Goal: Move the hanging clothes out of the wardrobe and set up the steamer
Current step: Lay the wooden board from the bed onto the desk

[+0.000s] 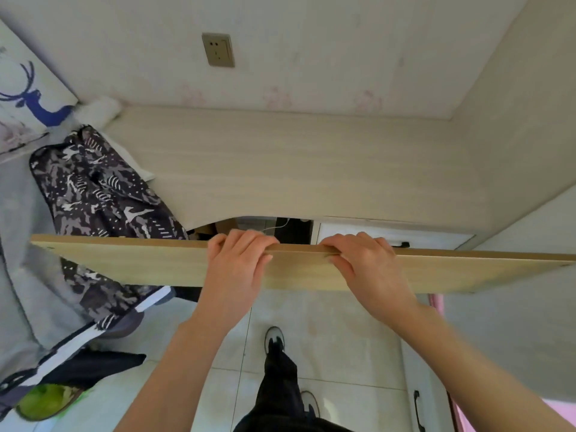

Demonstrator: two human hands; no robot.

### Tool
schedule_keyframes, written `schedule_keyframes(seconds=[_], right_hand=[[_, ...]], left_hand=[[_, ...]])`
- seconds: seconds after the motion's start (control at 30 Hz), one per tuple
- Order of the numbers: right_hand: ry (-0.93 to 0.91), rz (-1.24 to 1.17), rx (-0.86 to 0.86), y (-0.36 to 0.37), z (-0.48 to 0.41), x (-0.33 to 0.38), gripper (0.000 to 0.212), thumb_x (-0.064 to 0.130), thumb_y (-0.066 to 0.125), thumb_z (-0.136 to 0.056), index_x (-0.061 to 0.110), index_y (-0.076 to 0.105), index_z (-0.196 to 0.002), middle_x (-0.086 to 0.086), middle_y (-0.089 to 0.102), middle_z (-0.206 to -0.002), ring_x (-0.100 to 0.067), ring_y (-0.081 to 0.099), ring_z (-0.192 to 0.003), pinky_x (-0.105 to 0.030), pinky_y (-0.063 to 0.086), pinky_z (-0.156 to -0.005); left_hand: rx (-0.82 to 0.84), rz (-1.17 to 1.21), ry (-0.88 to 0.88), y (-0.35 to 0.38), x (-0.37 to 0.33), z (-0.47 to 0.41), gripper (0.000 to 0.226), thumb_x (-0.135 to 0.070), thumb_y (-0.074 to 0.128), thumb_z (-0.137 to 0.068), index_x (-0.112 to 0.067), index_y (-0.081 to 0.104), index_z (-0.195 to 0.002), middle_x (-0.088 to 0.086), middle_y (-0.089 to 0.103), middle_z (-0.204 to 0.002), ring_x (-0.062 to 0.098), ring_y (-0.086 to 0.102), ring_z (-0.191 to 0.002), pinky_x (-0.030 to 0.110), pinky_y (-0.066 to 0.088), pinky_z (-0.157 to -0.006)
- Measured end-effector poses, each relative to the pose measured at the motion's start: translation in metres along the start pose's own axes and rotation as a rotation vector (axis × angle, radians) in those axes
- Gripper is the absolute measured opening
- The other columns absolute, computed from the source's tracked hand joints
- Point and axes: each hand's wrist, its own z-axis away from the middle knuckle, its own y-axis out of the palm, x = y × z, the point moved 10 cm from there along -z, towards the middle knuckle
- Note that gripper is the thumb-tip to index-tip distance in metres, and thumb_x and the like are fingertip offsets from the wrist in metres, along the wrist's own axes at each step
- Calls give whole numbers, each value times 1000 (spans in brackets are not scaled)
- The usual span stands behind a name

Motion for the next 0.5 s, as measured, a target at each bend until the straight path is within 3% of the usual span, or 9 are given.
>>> schedule_keyframes(seconds=[0.13, 0.33, 0.5], right_hand=[[17, 29, -70, -15, -54, -12, 18, 25, 57, -90, 24, 64, -107, 7, 68, -86, -22, 60, -80, -39, 44, -75], [57, 61, -55, -25, -129, -20, 18, 25, 57, -94, 26, 62, -111, 9, 67, -91, -19, 57, -86, -39, 41, -84], [71, 92, -69, -25, -175, -28, 18, 26, 58, -93, 26, 63, -110, 9, 69, -92, -19, 59, -87, -39, 42, -84]], left_hand=[[-8, -9, 44, -1, 16, -59, 22, -26, 42, -94, -26, 59, -109, -13, 58, -104, 13, 50, -96, 30, 23, -90], [-51, 20, 100, -4, 44, -136, 21, -23, 45, -94, -25, 60, -109, -11, 59, -103, 15, 51, -95, 31, 23, -89], [-59, 38, 113, 6, 67, -180, 21, -21, 48, -93, -25, 61, -110, -10, 59, -104, 15, 52, -95, 31, 24, -89]])
